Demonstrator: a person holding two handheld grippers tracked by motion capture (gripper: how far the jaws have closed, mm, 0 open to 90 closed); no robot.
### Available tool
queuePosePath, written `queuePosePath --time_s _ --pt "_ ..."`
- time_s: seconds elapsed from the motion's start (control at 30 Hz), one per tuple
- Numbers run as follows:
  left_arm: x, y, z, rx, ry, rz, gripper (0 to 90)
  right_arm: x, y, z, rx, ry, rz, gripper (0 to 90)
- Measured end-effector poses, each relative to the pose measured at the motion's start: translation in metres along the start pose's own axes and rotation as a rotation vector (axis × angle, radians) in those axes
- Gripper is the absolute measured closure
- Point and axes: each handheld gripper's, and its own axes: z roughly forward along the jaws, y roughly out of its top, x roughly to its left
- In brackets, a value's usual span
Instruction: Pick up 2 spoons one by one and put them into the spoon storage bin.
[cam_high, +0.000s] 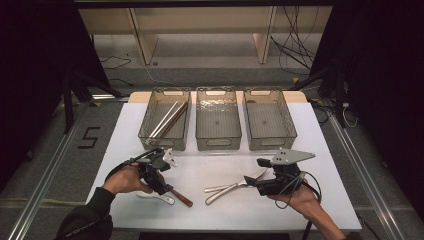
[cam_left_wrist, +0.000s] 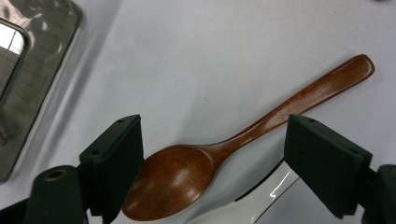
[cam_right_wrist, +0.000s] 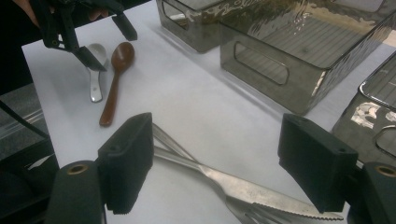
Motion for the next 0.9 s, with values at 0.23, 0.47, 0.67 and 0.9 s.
queuePosePath --time_s 0.23,0.47,0.67,0.9 --pt "-0.004 -0.001 0.002 0.026 -0.002 0.039 22.6 0.002 0.001 0.002 0.008 0.003 -0.013 27.8" --pt "-0.006 0.0 0.009 0.071 -0.001 0.094 27.0 0.003 0.002 0.004 0.014 0.002 -0.016 27.9" --pt "-0.006 0.0 0.017 0.101 -0.022 0.126 32.7 0.004 0.002 0.004 0.016 0.002 -0.02 27.9" --pt "-0.008 0.003 0.021 0.108 -0.046 0.149 39.0 0.004 0.002 0.004 0.017 0.003 -0.022 27.9"
